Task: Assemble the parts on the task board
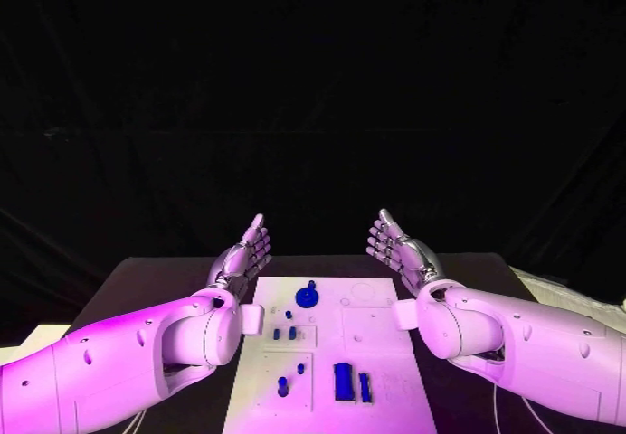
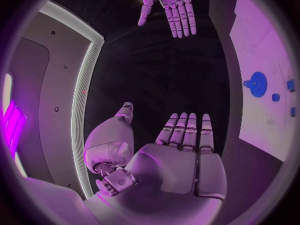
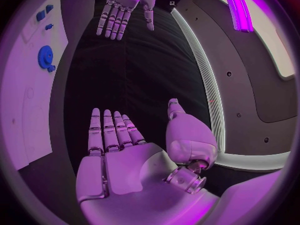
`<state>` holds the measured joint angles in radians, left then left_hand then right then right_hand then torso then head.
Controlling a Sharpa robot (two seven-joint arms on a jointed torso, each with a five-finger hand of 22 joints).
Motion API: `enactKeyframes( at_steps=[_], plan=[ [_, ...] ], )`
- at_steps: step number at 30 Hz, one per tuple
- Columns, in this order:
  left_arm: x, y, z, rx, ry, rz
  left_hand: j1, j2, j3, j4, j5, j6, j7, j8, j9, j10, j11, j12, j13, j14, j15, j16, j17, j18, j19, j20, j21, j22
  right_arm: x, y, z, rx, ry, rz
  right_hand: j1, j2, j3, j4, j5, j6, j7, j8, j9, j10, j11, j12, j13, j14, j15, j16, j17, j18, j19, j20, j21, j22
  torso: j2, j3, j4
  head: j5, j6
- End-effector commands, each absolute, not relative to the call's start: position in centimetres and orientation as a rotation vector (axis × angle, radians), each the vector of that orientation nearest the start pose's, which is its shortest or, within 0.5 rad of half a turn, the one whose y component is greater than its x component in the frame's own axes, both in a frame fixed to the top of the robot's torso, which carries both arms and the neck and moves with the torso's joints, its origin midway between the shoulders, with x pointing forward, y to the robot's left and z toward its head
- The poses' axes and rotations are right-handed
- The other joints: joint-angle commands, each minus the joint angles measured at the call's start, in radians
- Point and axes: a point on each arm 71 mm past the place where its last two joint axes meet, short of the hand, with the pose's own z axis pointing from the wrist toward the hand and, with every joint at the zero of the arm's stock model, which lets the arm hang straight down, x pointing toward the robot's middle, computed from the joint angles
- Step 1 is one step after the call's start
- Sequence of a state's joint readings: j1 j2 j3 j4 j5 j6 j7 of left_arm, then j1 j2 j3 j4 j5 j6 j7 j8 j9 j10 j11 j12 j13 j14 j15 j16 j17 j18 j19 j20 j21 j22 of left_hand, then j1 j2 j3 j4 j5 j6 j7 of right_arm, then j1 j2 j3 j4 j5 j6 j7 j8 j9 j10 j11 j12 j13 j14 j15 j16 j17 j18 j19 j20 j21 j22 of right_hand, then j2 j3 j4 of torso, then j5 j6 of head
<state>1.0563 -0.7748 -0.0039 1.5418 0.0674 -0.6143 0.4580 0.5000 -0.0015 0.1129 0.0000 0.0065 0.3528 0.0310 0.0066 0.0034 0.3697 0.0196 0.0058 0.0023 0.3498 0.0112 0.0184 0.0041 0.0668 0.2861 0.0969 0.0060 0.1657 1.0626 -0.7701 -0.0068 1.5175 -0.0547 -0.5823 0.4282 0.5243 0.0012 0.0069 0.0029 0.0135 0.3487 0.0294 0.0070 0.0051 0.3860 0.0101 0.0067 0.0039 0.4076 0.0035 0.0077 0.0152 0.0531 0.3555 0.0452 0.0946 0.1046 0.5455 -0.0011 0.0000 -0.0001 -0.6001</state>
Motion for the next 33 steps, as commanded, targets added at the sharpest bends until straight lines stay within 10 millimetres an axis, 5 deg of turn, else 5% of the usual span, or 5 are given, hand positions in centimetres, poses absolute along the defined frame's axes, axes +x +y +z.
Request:
enactKeyframes(
  at_steps=[1,4,29,32,33],
  plan=[
    [46.31,19.28,-22.47,-1.214,1.222,-1.235,-0.164,0.002,-0.035,0.000,-0.007,-0.116,-0.031,-0.007,-0.003,-0.121,-0.020,-0.006,-0.002,-0.115,-0.011,-0.018,-0.004,-0.067,-0.093,-0.097,-0.006,-0.054,46.54,-19.41,-22.51,1.204,1.229,1.237,-0.171,-0.001,-0.007,-0.003,-0.013,-0.114,-0.029,-0.007,-0.005,-0.127,-0.010,-0.007,-0.004,-0.133,-0.004,-0.008,-0.015,-0.053,-0.116,-0.045,-0.095,-0.034,-0.001,0.0011,0.0000,0.000,0.000],
    [46.18,19.24,-22.42,-1.209,1.218,-1.229,-0.199,0.002,-0.113,0.000,-0.007,-0.140,-0.031,-0.007,-0.003,-0.147,-0.020,-0.006,-0.002,-0.140,-0.011,-0.018,-0.004,-0.067,-0.113,-0.097,-0.006,-0.066,46.23,-19.27,-22.43,1.208,1.219,1.230,-0.210,-0.001,-0.007,-0.003,-0.013,-0.139,-0.029,-0.007,-0.005,-0.154,-0.010,-0.007,-0.004,-0.163,-0.004,-0.008,-0.015,-0.053,-0.143,-0.045,-0.095,-0.105,-0.001,0.0011,0.0000,0.000,0.000],
    [46.18,19.24,-22.42,-1.209,1.218,-1.229,-0.388,0.002,-0.113,0.000,-0.007,-0.274,-0.031,-0.007,-0.003,-0.288,-0.020,-0.006,-0.002,-0.272,-0.011,-0.018,-0.004,-0.067,-0.286,-0.097,-0.006,-0.166,46.18,-19.24,-22.42,1.209,1.218,1.229,-0.410,-0.001,-0.007,-0.003,-0.013,-0.272,-0.029,-0.007,-0.005,-0.301,-0.010,-0.007,-0.004,-0.320,-0.004,-0.008,-0.015,-0.053,-0.275,-0.045,-0.095,-0.105,-0.001,0.0011,0.0000,0.000,0.000],
    [46.18,19.24,-22.42,-1.209,1.218,-1.229,-0.400,0.002,-0.113,0.000,-0.007,-0.282,-0.031,-0.007,-0.003,-0.296,-0.020,-0.006,-0.002,-0.350,-0.011,-0.018,-0.004,-0.067,-0.286,-0.097,-0.006,-0.166,46.18,-19.24,-22.42,1.209,1.218,1.229,-0.524,-0.001,-0.007,-0.003,-0.013,-0.349,-0.029,-0.007,-0.005,-0.386,-0.010,-0.007,-0.004,-0.408,-0.004,-0.008,-0.015,-0.053,-0.355,-0.045,-0.095,-0.105,-0.001,0.0011,0.0000,0.000,0.000],
    [46.18,19.24,-22.42,-1.209,1.218,-1.229,-0.406,0.002,-0.113,0.000,-0.007,-0.353,-0.031,-0.007,-0.003,-0.299,-0.020,-0.006,-0.002,-0.350,-0.011,-0.018,-0.004,-0.067,-0.286,-0.097,-0.006,-0.166,46.18,-19.24,-22.42,1.209,1.218,1.229,-0.524,-0.001,-0.007,-0.003,-0.013,-0.349,-0.029,-0.007,-0.005,-0.386,-0.010,-0.007,-0.004,-0.408,-0.004,-0.008,-0.015,-0.053,-0.355,-0.045,-0.095,-0.105,-0.001,0.0011,0.0000,0.000,0.000]
  ],
)
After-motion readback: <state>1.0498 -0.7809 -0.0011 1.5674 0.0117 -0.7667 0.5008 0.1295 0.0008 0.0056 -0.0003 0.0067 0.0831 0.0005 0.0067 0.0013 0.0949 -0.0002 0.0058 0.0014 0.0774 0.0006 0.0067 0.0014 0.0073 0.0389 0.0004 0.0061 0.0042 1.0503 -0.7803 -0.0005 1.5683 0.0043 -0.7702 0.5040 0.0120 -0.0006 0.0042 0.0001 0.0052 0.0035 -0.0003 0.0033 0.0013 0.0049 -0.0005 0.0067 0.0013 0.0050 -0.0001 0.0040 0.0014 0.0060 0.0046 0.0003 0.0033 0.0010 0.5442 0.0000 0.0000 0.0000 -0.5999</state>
